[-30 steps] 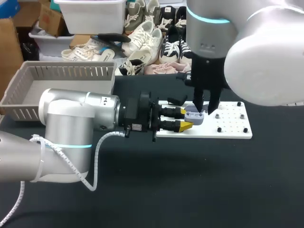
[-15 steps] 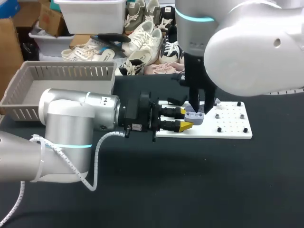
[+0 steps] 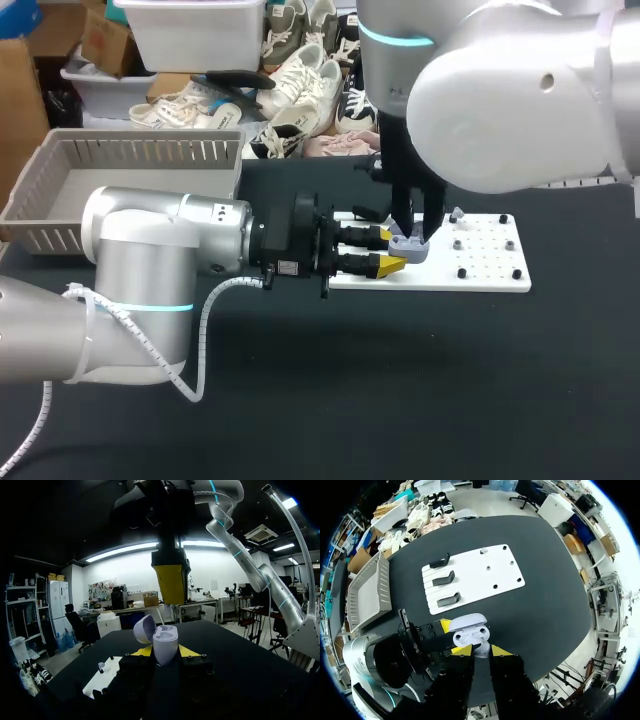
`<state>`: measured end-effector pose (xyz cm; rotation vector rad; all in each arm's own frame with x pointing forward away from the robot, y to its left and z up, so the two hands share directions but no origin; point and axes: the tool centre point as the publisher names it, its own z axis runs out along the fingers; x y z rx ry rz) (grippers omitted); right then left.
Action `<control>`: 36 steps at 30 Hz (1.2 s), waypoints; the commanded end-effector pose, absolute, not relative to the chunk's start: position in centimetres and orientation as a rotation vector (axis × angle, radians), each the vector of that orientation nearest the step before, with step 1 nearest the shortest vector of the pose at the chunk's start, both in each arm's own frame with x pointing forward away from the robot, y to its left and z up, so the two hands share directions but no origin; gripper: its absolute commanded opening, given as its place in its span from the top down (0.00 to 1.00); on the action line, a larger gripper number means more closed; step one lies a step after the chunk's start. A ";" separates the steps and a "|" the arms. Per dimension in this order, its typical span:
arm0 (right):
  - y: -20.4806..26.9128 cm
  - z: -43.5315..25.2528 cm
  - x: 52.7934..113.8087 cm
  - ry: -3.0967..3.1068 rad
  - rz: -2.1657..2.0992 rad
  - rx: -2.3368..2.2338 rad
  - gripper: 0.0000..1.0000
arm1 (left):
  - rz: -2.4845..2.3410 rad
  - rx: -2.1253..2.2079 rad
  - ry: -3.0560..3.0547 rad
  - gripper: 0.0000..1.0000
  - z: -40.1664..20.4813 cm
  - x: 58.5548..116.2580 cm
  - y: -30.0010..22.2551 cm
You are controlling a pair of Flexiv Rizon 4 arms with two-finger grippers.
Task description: Pick up each earbud case from the left stands, insert the matching earbuds, close the lid, and place the case in the box.
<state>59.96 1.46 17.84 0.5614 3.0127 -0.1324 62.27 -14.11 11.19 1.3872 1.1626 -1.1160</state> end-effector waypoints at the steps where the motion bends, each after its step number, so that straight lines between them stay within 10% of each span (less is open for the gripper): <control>1: 1.6 17.7 60.1 3.021 -0.139 0.565 1.00 | -1.115 1.385 1.160 1.00 11.1 62.3 -14.1; 36: 0.9 16.1 60.8 3.021 -0.198 0.638 1.00 | -1.115 1.385 1.160 1.00 11.1 62.3 -14.1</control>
